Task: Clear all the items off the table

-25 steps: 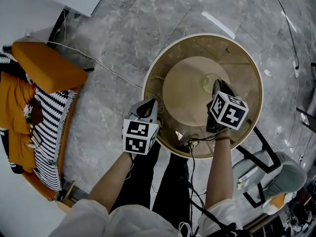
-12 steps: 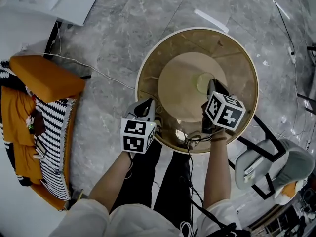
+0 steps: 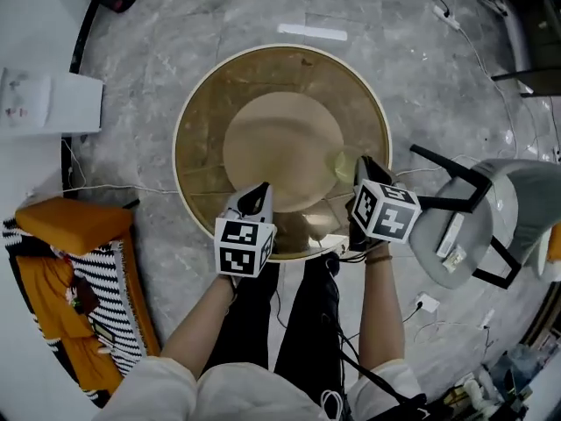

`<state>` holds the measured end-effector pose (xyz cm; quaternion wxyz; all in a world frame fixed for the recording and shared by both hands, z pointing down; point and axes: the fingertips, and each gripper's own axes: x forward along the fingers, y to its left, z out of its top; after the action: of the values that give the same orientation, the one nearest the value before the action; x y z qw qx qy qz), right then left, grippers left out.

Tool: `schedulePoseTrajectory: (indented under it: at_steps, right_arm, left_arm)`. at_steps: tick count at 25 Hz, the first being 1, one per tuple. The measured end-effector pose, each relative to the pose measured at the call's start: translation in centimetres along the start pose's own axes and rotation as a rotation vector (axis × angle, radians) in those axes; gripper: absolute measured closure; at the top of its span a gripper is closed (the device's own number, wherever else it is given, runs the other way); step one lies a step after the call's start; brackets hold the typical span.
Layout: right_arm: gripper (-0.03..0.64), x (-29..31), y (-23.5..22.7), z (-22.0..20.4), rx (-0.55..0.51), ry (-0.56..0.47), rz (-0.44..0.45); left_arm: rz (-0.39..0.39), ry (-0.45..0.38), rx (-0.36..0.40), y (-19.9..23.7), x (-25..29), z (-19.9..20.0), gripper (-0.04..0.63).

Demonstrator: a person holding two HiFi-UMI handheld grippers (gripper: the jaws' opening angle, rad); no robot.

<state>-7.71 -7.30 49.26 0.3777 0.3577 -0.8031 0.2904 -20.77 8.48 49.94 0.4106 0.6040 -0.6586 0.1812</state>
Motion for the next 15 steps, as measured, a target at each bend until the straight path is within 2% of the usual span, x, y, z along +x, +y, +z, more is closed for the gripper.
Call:
schedulePoseTrajectory:
  at_steps: [3, 6, 11, 15]
  right_arm:
    - [0.575, -3.6, -6.2, -2.2, 0.098, -0.024, -0.055]
    - [0.575, -6.6, -12.1, -4.5, 0.168, -0.034, -0.099]
    - [0.575, -11.3, -21.3, -9.0, 0.28, -0.046, -0.17]
    - [0.575, -15.5, -28.7, -13.1, 0.364, -0.053, -0.241]
  left_arm:
    - [-0.072, 0.014, 0.09, -6.3, 1.7, 1.0, 0.588]
    - [-0.12, 0.026, 0.145, -12.4, 3.6, 1.4, 0.588]
    - [-0.198, 0.076, 0.253, -21.9, 6.4, -0.3, 0.588]
    - [-0.258, 0.113, 0.312, -29.3, 8.9, -1.9, 0.588]
